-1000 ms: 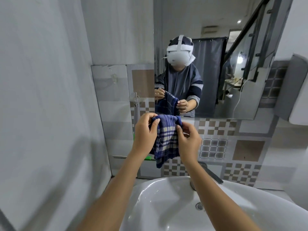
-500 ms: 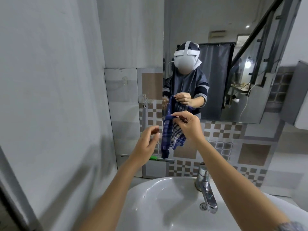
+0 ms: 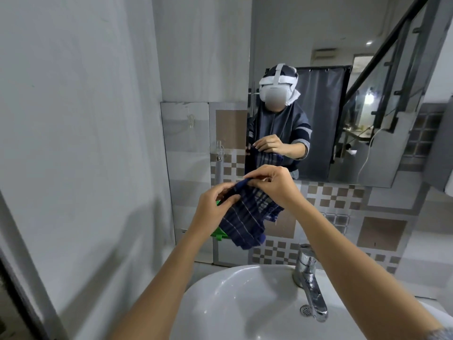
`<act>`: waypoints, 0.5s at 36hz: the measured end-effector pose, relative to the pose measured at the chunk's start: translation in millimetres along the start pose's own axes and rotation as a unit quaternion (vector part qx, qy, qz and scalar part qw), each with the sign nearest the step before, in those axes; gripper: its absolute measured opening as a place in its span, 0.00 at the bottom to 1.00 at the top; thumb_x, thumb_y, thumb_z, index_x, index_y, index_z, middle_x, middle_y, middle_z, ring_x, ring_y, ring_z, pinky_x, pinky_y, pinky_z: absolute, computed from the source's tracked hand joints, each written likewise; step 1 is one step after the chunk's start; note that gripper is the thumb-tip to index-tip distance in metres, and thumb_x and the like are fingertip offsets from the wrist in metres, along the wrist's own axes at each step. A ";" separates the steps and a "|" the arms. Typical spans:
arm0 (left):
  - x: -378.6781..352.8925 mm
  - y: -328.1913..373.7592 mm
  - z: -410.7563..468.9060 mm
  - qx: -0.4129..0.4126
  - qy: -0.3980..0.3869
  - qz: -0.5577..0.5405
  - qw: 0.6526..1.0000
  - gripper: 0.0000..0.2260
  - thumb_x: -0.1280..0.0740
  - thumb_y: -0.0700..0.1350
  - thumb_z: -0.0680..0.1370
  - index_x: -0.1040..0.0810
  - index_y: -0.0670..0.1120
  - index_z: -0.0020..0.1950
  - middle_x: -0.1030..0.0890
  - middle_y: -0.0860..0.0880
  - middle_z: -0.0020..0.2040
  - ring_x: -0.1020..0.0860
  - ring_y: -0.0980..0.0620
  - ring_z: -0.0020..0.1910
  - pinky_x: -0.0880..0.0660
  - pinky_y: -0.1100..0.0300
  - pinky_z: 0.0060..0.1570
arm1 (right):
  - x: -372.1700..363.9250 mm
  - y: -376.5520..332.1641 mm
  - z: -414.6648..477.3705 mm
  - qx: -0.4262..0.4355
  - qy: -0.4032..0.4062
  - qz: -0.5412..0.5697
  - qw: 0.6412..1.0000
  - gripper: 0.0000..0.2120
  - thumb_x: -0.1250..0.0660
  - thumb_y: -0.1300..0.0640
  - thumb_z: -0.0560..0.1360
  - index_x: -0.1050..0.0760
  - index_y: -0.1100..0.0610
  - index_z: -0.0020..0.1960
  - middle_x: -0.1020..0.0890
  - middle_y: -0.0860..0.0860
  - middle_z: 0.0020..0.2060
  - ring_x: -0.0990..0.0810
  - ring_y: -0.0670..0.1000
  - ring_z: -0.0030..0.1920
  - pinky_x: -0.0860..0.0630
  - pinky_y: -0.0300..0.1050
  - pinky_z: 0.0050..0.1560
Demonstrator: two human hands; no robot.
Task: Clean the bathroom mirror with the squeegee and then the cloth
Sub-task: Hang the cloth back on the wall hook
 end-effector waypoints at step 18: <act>139.8 4.5 111.3 -0.032 0.136 0.072 0.988 0.07 0.30 0.38 0.73 0.17 0.46 0.50 0.19 0.54 0.44 0.23 0.65 0.42 0.29 0.77 0.45 | -36.0 -45.6 136.3 0.005 0.083 0.006 0.997 0.05 0.28 0.65 0.69 0.19 0.56 0.41 0.18 0.49 0.35 0.21 0.44 0.37 0.27 0.26 0.39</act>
Point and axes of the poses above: each hand's wrist, its own z-axis towards the middle knuckle, its own x-axis out of the back of the hand, y = z × x, the point moved 10 cm from there along z, towards the middle knuckle
